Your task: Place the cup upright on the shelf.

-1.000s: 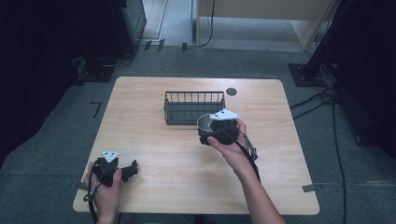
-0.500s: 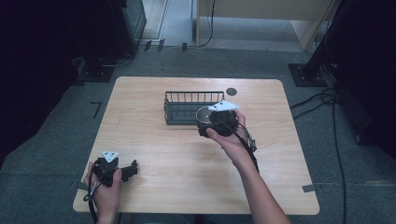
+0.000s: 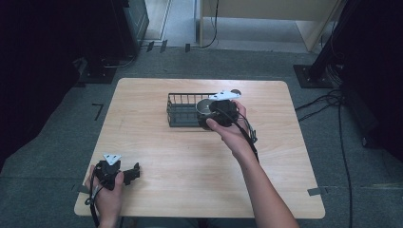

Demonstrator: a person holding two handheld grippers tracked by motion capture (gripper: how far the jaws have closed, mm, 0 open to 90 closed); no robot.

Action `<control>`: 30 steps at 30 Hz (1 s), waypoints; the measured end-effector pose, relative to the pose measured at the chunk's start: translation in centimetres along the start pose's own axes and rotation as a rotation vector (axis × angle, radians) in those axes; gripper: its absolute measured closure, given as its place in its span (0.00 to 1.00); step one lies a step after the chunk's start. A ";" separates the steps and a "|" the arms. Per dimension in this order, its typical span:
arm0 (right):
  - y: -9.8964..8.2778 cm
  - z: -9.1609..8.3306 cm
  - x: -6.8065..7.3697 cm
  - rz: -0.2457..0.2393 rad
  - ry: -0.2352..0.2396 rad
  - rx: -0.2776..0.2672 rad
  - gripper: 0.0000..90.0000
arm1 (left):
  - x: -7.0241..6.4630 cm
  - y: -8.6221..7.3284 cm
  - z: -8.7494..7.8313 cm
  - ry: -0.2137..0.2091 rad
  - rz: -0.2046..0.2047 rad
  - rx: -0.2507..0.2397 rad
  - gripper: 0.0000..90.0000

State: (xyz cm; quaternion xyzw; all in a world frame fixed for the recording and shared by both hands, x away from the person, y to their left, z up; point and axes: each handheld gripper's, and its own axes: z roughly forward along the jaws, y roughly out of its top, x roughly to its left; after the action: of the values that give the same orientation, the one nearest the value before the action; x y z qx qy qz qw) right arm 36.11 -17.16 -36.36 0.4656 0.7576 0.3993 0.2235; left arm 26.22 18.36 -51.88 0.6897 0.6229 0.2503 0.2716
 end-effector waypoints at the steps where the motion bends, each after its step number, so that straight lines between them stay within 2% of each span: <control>1: 0.2 0.1 0.0 -0.001 -0.001 0.001 0.21 | 0.0 0.0 0.0 0.000 0.000 0.000 0.00; 14: 2.6 1.1 -0.7 -0.016 -0.037 -0.008 0.21 | 0.0 0.0 0.0 0.000 -0.001 -0.001 0.00; 26: 3.8 2.6 -1.5 -0.012 -0.072 -0.005 0.21 | 0.0 0.0 0.0 0.000 0.000 0.000 0.00; 30: 4.1 3.4 -1.9 -0.018 -0.102 -0.006 0.21 | 0.0 0.0 0.0 0.000 0.001 0.001 0.00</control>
State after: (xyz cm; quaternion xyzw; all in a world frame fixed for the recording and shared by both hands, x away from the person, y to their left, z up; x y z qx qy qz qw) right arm 41.56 -16.47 -35.11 0.4777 0.7483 0.3751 0.2668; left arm 26.21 18.36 -51.88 0.6901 0.6227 0.2500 0.2713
